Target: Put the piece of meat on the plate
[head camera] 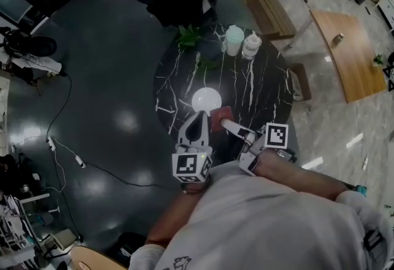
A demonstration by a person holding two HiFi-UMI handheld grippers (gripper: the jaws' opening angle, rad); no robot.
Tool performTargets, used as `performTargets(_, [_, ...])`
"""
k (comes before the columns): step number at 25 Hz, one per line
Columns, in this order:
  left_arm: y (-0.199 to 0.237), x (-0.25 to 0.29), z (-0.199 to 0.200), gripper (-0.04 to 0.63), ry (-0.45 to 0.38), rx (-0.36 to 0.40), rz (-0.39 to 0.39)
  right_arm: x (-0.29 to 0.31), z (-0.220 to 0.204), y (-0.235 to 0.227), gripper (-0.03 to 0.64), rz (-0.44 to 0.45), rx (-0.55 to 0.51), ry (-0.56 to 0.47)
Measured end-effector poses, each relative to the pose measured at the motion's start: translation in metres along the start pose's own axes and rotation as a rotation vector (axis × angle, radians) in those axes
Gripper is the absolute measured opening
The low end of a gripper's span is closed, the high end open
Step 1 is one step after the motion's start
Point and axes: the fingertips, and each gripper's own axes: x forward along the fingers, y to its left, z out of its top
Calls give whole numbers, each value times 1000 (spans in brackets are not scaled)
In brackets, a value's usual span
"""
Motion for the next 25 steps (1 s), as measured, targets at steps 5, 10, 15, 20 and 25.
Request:
performTargets(5, [-2,16,-7,6,16,13,55,-3,20,-7,87,11,55,31])
performTargets(10, [9,21,-12,6,13,26,105,-6,33,-20,87,12,69,30])
performTargets(15, [25,29,-38,6,60,-1,103,4,35,-47,87,-27,77,52])
performTargets(20, [36,40,-48,6,70,31,77,16,44,-65,87,-60,66,52])
performTargets(25, [51,51,-59,6,81,30,66,30,51,-84,87,-102,75,48])
